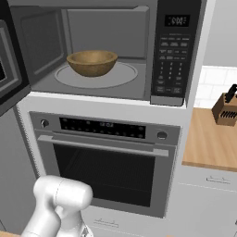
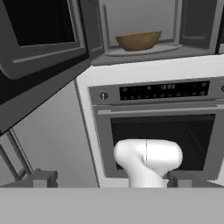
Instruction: Open the microwave, place the bowl with waffle inside the microwave, then close the microwave door and turn it on.
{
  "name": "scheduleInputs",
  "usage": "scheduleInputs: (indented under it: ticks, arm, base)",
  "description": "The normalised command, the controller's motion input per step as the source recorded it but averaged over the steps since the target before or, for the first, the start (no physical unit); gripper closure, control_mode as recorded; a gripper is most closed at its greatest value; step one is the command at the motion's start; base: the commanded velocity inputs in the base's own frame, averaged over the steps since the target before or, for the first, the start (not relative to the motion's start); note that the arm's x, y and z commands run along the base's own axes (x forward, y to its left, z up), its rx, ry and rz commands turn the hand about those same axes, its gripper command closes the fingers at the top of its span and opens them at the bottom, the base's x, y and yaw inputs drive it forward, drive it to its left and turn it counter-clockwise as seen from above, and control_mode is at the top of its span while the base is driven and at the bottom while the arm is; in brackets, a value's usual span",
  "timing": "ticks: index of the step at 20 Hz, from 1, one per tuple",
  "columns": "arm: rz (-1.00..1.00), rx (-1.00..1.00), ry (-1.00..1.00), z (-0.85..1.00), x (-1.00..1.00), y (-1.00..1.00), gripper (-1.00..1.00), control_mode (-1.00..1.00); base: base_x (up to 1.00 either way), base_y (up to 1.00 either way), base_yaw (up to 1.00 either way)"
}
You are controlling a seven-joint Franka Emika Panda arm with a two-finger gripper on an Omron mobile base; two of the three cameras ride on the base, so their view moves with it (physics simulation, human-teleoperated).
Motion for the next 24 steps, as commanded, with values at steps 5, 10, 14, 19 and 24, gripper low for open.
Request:
scheduleInputs:
  ticks: [5,10,14,19,24]
  arm:
    - [-0.02,0.0,-0.08,0.01,0.0,0.37,-1.0,-1.0]
    - [0.0,0.0,0.0,0.0,-0.03,0.03,-1.0,-1.0]
    - [0.0,0.0,-0.01,0.0,0.0,0.06,-1.0,-1.0]
    - [0.0,0.0,-0.07,0.0,0.0,0.25,-1.0,-1.0]
    - [-0.06,0.0,-0.11,0.0,-0.02,0.39,-1.0,-1.0]
  base:
    - [0.0,0.0,0.0]
    - [0.0,0.0,0.0]
    - [0.0,0.0,0.0]
    - [0.0,0.0,0.0]
    - [0.0,0.0,0.0]
